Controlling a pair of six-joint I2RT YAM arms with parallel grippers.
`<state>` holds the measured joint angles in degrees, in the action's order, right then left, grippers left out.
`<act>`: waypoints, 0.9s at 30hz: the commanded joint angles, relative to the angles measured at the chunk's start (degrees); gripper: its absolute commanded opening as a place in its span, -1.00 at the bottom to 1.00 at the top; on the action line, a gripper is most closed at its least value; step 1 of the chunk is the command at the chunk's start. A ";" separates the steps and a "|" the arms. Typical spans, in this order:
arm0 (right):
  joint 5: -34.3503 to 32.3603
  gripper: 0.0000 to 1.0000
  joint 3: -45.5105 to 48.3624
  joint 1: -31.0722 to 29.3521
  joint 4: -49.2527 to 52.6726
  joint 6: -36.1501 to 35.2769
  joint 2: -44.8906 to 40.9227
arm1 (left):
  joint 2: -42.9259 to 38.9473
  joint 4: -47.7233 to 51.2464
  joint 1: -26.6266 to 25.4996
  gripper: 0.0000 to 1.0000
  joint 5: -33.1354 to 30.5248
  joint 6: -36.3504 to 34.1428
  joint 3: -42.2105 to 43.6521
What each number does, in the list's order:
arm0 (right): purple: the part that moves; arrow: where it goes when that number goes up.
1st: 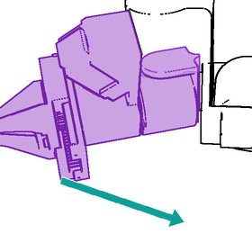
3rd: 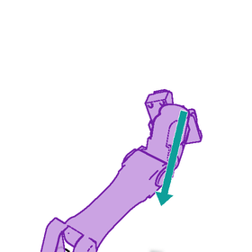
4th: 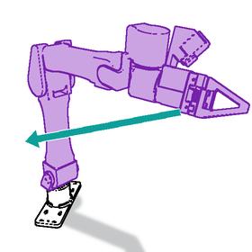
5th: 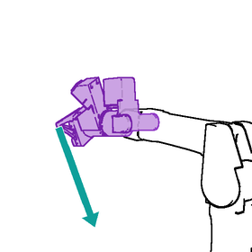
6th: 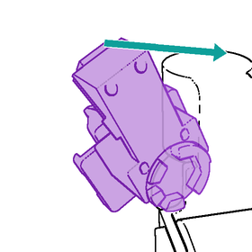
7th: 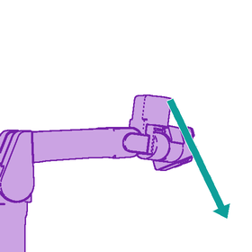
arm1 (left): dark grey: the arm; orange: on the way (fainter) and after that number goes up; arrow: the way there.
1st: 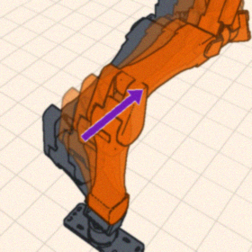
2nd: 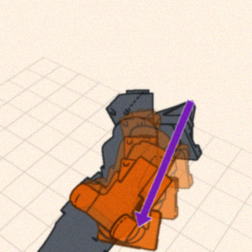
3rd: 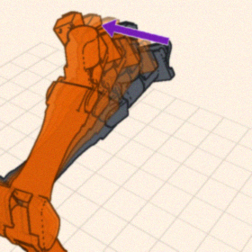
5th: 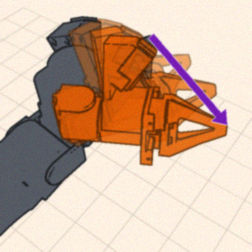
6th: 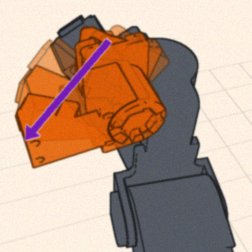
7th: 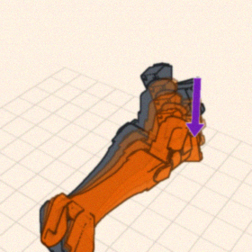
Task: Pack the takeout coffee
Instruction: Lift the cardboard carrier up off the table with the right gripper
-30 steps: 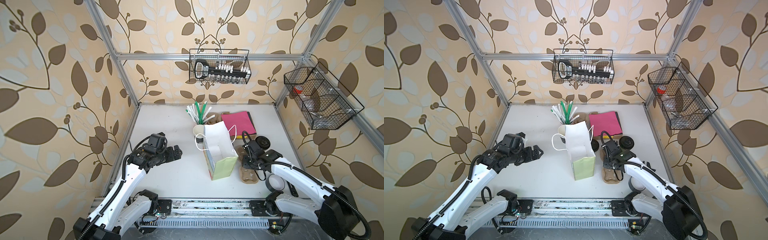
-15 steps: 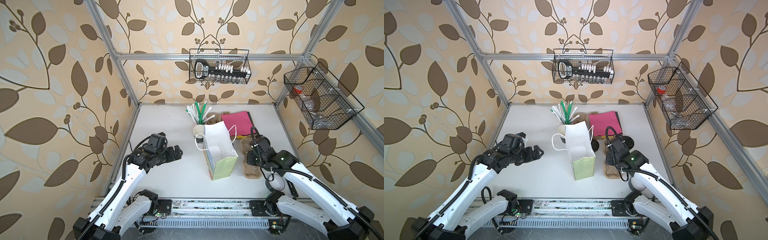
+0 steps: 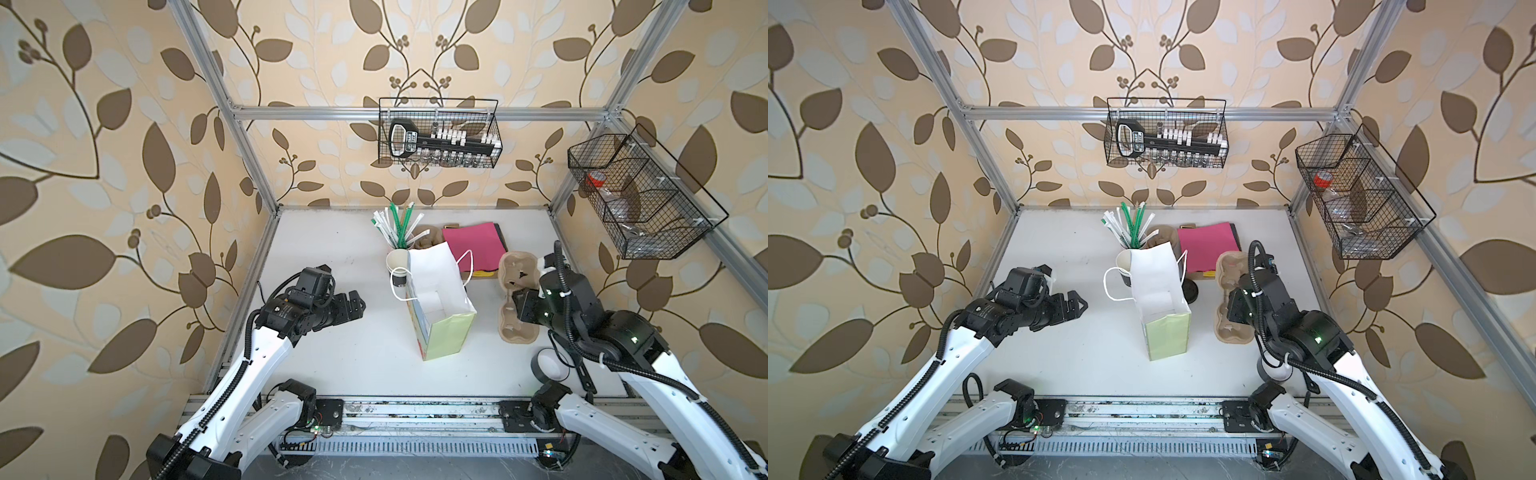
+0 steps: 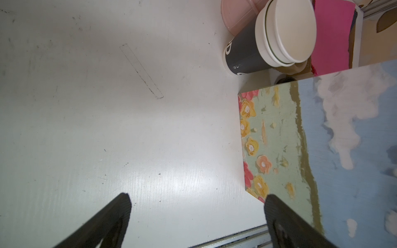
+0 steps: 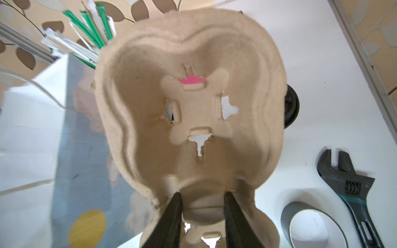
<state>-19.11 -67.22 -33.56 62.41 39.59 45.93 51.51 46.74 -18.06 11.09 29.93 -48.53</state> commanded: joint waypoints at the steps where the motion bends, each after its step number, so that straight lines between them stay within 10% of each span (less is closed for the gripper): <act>1: -0.74 -0.36 -4.51 -1.98 2.61 1.17 0.30 | -0.17 -0.25 -0.48 0.98 0.37 -0.93 -0.07; 27: -18.42 -0.36 -50.47 -33.41 11.64 2.58 29.63 | -0.34 -0.25 -0.48 0.98 0.19 -1.06 -0.08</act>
<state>-35.03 -114.61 -65.54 71.92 43.35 72.79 51.51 46.74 -18.06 11.14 29.93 -48.53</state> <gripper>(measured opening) 0.321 0.989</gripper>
